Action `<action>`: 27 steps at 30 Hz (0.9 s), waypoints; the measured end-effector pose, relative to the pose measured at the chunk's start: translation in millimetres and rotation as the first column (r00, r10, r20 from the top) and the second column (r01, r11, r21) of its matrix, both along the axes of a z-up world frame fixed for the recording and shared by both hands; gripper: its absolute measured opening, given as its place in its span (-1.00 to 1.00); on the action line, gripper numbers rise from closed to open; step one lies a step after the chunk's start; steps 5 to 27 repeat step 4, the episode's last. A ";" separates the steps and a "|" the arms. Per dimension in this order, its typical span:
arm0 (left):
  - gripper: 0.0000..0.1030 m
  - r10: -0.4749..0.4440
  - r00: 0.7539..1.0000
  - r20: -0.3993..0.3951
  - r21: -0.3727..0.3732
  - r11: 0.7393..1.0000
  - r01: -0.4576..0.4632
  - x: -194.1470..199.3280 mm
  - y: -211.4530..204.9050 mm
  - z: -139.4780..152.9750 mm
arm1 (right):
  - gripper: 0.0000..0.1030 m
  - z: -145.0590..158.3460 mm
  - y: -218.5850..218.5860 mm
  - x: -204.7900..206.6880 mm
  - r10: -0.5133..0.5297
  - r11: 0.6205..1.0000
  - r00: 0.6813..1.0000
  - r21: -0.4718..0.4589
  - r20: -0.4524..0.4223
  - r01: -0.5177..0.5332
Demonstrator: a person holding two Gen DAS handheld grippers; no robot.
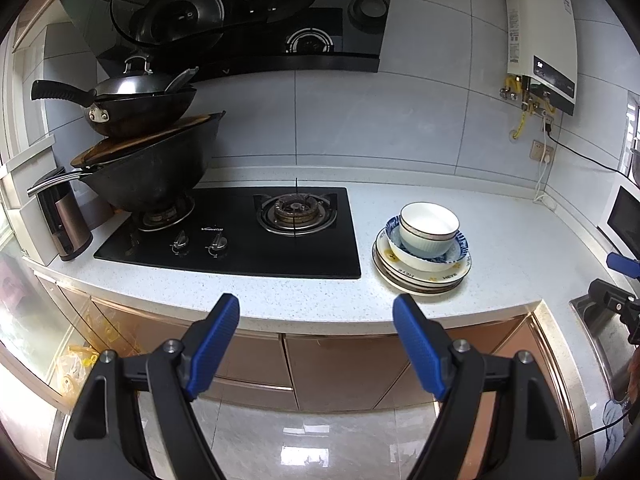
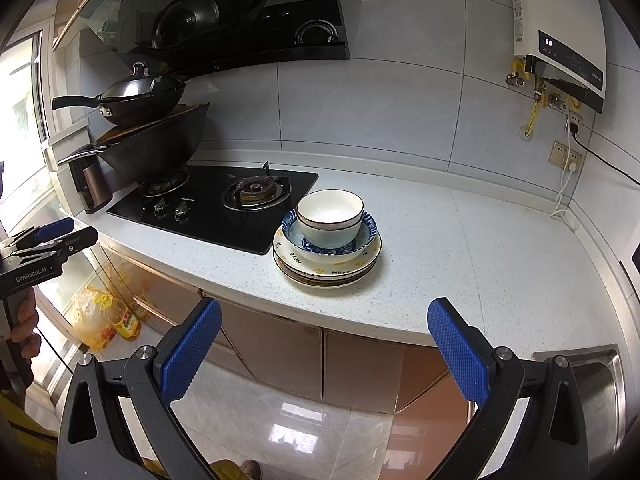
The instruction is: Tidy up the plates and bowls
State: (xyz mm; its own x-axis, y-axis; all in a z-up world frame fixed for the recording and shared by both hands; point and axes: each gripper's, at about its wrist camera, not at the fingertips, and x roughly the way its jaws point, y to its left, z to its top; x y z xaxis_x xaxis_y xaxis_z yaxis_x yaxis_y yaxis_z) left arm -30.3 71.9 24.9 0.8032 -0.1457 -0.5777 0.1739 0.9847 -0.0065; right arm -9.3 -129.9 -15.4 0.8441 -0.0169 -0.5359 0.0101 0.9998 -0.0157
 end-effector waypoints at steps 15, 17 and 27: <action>0.53 -0.005 1.000 0.001 -0.002 1.000 0.005 -0.1 -0.5 1.0 | 0.98 0.3 -0.6 -0.3 -0.003 1.000 1.000 0.003 0.001 0.003; 0.53 -0.005 1.000 0.001 -0.002 1.000 0.005 -0.1 -0.5 1.0 | 0.98 0.3 -0.6 -0.3 -0.003 1.000 1.000 0.003 0.001 0.003; 0.53 -0.005 1.000 0.001 -0.002 1.000 0.005 -0.1 -0.5 1.0 | 0.98 0.3 -0.6 -0.3 -0.003 1.000 1.000 0.003 0.001 0.003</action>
